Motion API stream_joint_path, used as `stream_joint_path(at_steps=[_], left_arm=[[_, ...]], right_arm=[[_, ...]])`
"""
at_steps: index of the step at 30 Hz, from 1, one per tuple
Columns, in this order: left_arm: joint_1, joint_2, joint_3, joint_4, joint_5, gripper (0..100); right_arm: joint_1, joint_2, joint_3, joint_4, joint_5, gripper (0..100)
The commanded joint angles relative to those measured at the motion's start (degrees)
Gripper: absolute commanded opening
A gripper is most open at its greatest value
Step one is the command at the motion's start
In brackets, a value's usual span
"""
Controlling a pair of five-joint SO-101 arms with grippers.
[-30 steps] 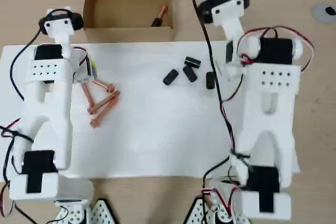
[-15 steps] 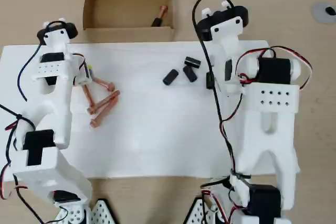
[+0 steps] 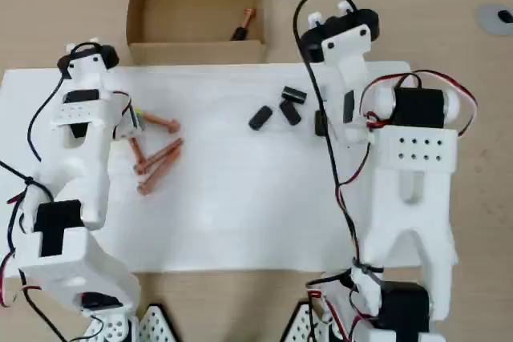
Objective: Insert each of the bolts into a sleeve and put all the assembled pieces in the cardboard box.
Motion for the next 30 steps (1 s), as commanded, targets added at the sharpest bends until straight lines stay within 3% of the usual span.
stream_joint_path(at_steps=[1, 4, 7, 10, 20, 26, 30], left_arm=[[-2.2, -0.2, 1.6, 0.7, 3.3, 17], [-3.9, -0.2, 1.6, -0.8, 9.1, 17], [-4.2, -0.2, 1.7, -1.1, 12.7, 10], [-4.2, -0.2, 1.5, -1.1, 13.9, 1], [-3.7, -0.4, -0.6, -0.2, 14.1, 1], [-1.7, -11.3, -14.6, 15.3, 13.0, 1], [4.5, -22.3, -22.6, 24.2, 7.0, 1]], right_arm=[[0.7, -2.4, 0.1, -0.9, -0.4, 18.6], [0.7, -2.4, 0.1, -0.8, -0.4, 18.6], [0.7, -2.4, 0.1, -0.7, -0.4, 18.6], [0.7, -2.4, 0.1, -0.7, -0.4, 18.6], [0.4, -2.4, 0.2, -0.7, -0.6, 18.6], [-1.8, -2.2, 1.3, -0.7, -3.0, 18.6], [-10.9, -2.1, 3.9, -1.0, -5.7, 18.6]])
